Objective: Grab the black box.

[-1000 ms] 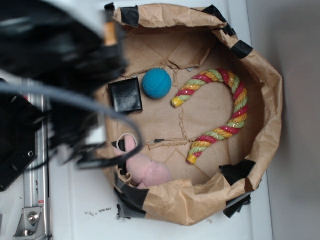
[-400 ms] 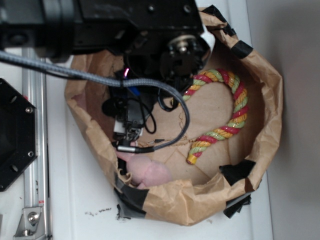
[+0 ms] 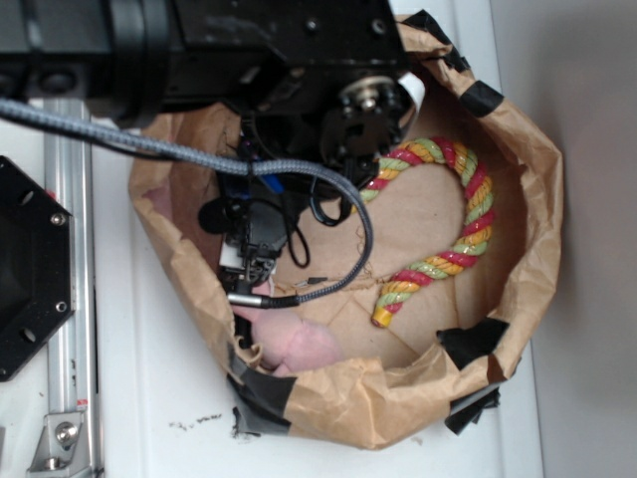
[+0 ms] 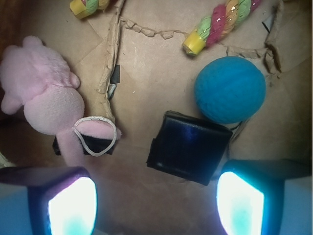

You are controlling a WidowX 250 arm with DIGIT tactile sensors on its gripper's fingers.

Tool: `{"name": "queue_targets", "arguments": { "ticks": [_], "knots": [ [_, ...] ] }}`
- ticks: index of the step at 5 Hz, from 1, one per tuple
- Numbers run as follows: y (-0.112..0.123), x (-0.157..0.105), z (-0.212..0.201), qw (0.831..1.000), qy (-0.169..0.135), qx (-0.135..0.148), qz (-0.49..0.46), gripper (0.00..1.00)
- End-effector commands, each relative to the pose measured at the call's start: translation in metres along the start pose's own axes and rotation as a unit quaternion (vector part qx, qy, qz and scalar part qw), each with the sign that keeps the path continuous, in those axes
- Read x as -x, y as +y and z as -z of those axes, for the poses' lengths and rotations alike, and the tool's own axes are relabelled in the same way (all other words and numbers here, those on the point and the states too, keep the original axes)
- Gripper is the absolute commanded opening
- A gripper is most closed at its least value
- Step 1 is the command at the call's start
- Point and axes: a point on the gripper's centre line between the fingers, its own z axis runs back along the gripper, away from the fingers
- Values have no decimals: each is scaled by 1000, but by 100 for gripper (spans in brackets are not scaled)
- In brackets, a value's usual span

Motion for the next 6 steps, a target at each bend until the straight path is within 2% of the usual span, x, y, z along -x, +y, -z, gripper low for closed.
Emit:
{"name": "queue_targets", "arguments": {
  "ticks": [1, 2, 3, 4, 5, 6],
  "knots": [
    [-5, 6, 1, 1000, -9, -3, -1, 100],
    [14, 6, 37, 996, -28, 15, -81, 100],
    [12, 11, 56, 993, -20, -5, -117, 100],
    [25, 16, 68, 984, -48, -30, -166, 100],
    [33, 3, 76, 988, -40, -21, -150, 100],
    [26, -10, 71, 988, -36, -28, -144, 100]
  ]
}}
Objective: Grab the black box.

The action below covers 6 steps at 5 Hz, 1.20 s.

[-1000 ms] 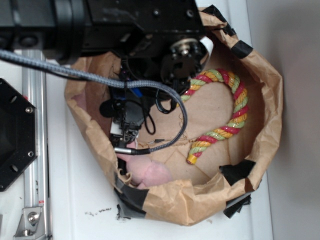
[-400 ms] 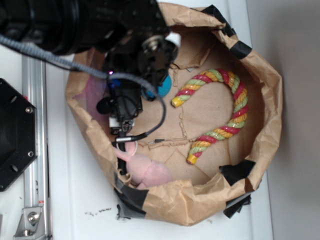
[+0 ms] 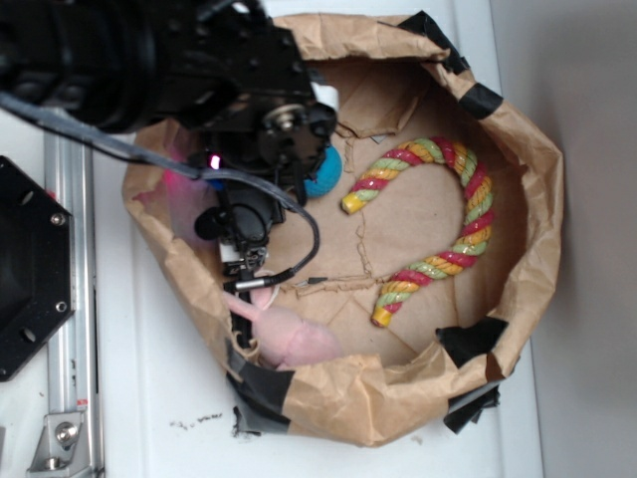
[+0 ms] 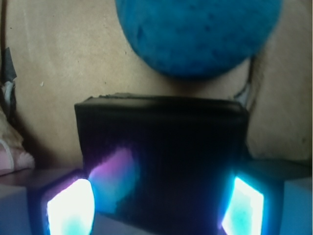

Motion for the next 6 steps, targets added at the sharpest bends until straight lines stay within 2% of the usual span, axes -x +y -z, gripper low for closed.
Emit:
{"name": "queue_targets", "arguments": {
  "ticks": [1, 2, 3, 4, 5, 6],
  "knots": [
    [-10, -15, 3, 1000, 3, -3, -9, 100],
    [-11, -11, -4, 1000, -5, -3, -1, 0],
    [-19, -4, -47, 999, -16, -30, 21, 0],
    [-37, -9, -97, 995, -89, -22, 42, 0],
    [-50, -19, -138, 994, -104, -21, 32, 0],
    [-56, -30, -133, 995, -87, -37, 37, 0]
  ]
}}
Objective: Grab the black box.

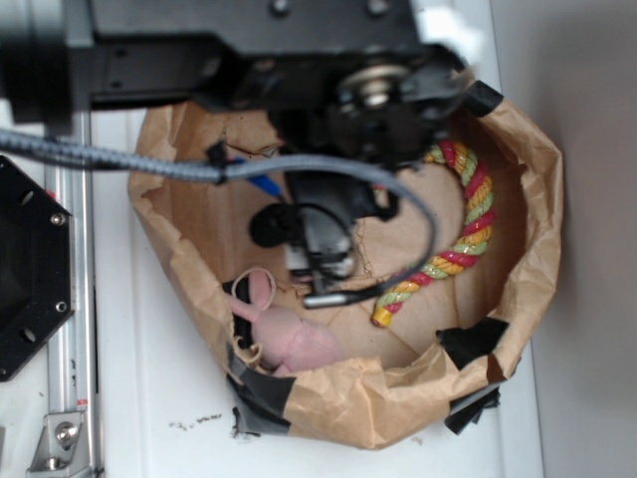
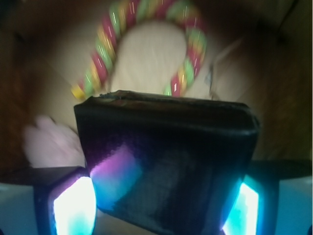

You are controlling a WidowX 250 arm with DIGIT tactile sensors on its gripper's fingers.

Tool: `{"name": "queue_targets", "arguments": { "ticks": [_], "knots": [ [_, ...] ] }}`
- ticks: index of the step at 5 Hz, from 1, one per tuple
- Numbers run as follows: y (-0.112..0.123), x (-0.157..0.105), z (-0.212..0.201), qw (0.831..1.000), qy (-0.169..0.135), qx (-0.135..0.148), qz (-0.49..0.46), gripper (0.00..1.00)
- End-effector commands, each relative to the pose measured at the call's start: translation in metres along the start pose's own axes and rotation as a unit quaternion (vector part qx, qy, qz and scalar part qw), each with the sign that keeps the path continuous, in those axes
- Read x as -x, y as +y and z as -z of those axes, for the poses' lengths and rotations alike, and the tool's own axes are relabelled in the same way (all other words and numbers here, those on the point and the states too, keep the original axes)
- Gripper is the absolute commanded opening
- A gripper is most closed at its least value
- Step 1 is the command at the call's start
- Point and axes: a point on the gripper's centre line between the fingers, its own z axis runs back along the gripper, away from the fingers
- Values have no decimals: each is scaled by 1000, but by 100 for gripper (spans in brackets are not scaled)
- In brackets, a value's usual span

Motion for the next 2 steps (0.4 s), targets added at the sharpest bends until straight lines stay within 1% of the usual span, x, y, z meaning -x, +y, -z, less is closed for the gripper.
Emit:
{"name": "queue_targets", "arguments": {
  "ticks": [1, 2],
  "knots": [
    [-14, -13, 11, 999, 12, -29, 13, 0],
    [-15, -12, 16, 998, 22, -47, 20, 0]
  ]
}}
